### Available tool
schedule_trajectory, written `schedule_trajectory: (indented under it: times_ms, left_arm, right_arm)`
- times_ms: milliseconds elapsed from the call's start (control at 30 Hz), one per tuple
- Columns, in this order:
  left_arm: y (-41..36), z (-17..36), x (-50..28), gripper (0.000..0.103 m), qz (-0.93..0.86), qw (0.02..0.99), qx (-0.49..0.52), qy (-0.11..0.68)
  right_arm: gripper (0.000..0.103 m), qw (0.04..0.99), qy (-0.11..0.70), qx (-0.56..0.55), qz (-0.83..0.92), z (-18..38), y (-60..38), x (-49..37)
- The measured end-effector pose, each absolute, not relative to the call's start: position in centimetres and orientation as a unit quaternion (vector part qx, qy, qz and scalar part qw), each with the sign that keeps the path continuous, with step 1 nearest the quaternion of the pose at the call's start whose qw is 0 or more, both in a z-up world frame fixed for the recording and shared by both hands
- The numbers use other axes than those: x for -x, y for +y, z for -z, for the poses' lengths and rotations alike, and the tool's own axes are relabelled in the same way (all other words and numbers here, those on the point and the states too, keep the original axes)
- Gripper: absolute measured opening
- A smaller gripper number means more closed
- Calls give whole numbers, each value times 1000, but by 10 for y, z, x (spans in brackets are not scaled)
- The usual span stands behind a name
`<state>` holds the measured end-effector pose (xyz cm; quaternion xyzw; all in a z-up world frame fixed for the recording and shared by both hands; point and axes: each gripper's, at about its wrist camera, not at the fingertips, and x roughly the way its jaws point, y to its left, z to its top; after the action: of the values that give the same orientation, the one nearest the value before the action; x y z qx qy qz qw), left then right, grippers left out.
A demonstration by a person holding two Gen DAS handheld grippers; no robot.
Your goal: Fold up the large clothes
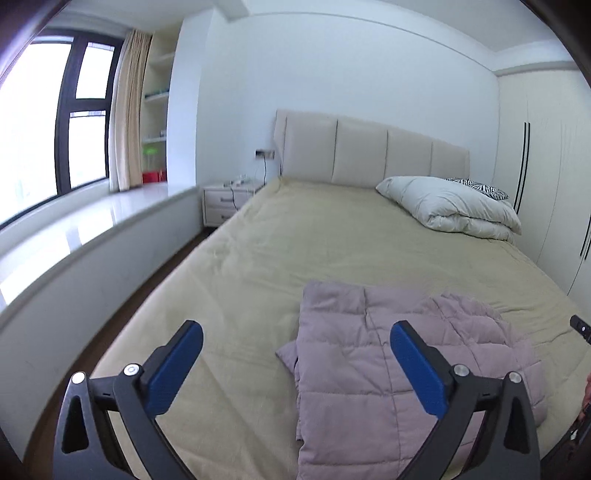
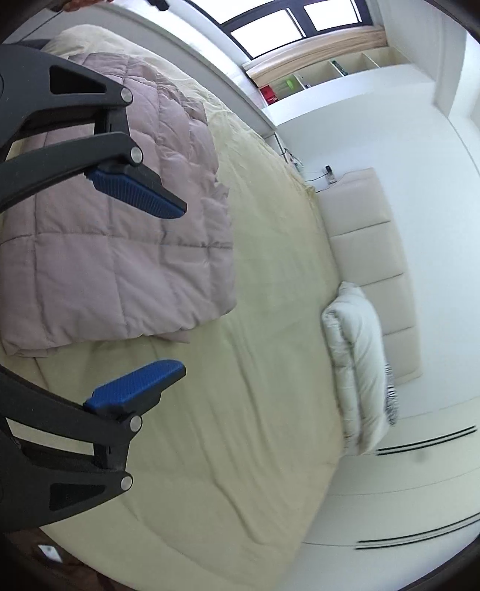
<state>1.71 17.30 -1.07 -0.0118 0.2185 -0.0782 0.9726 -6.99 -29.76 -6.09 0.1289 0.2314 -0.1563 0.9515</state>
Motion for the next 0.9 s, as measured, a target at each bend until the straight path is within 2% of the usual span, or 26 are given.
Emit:
schedule_trajectory:
  times_ms: [67, 133, 333, 467, 733, 900]
  left_arm:
    - [152, -7, -14, 103, 63, 978, -7, 198]
    - [135, -18, -5, 103, 50, 983, -24, 178]
    - [105, -39, 13, 103, 47, 987, -58, 143]
    - [94, -28, -2, 103, 53, 979, -47, 193]
    - [79, -25, 13, 103, 41, 981, -60, 182]
    - [71, -17, 7, 103, 62, 967, -60, 238]
  right_arm:
    - [98, 957, 209, -80, 183, 46, -271, 68]
    - [99, 958, 201, -45, 202, 31, -252, 64]
    - [99, 958, 228, -39, 167, 3, -222, 66]
    - [99, 954, 250, -67, 151, 7, -218, 71]
    - [99, 942, 286, -68, 161, 11, -201, 70]
    - [99, 930, 315, -84, 168, 11, -191, 74]
